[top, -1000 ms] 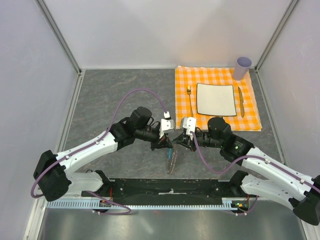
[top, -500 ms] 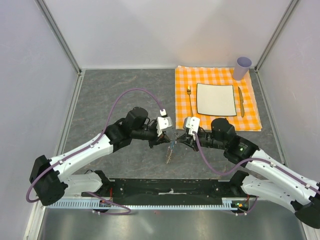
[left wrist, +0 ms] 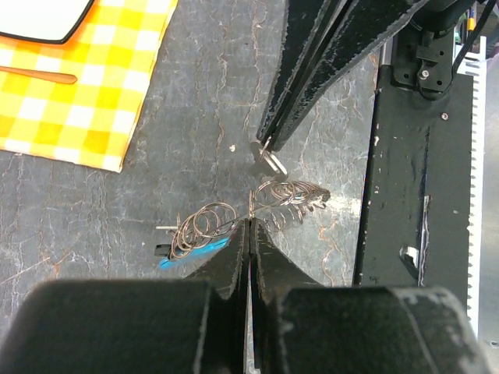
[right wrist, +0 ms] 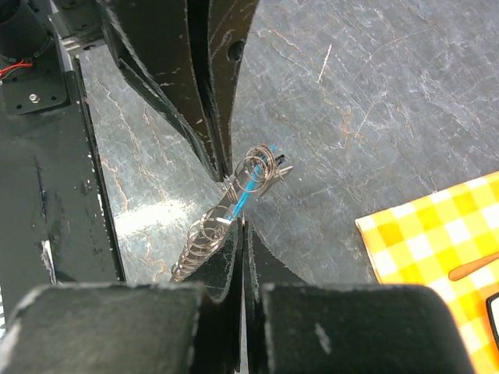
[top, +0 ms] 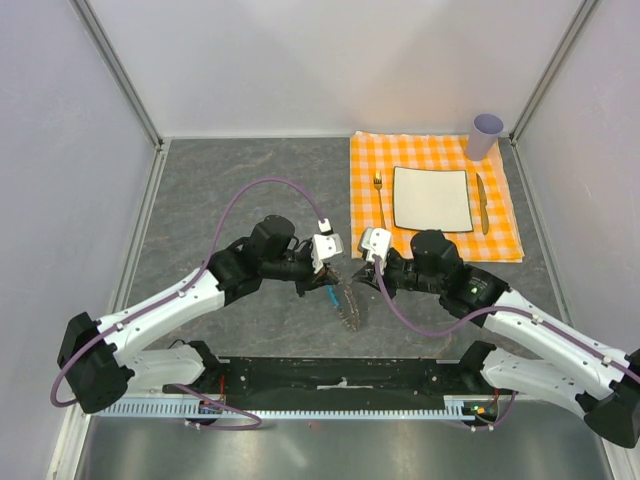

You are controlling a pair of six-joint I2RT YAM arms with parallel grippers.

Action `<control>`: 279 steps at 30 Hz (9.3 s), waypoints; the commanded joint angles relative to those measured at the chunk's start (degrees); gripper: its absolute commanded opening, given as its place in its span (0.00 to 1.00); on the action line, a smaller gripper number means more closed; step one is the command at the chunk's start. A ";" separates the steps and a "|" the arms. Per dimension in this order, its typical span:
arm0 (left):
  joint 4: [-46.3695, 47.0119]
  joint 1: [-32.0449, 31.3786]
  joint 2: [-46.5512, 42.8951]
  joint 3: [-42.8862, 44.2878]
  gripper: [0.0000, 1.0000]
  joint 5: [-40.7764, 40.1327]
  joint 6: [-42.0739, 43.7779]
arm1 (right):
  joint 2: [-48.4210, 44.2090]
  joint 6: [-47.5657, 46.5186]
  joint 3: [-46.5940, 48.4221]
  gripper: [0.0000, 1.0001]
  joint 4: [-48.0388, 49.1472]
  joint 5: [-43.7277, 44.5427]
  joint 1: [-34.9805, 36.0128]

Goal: Put the keys on the keyring

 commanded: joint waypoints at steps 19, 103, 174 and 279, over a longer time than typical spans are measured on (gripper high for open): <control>5.82 -0.22 -2.25 -1.42 0.02 2.10 -1.62 | 2.44 -0.03 -1.10 0.00 4.96 -2.89 0.28; 8.01 -0.22 -3.49 -2.74 0.02 1.39 -2.68 | 1.12 0.14 -1.89 0.00 6.10 -1.66 0.28; 8.54 -0.22 -3.75 -2.82 0.02 0.34 -2.77 | 2.44 -0.03 -1.54 0.00 5.31 -4.03 0.28; 8.63 -0.22 -3.75 -3.00 0.02 0.78 -2.77 | 1.39 -0.21 -2.07 0.00 5.49 -2.18 0.28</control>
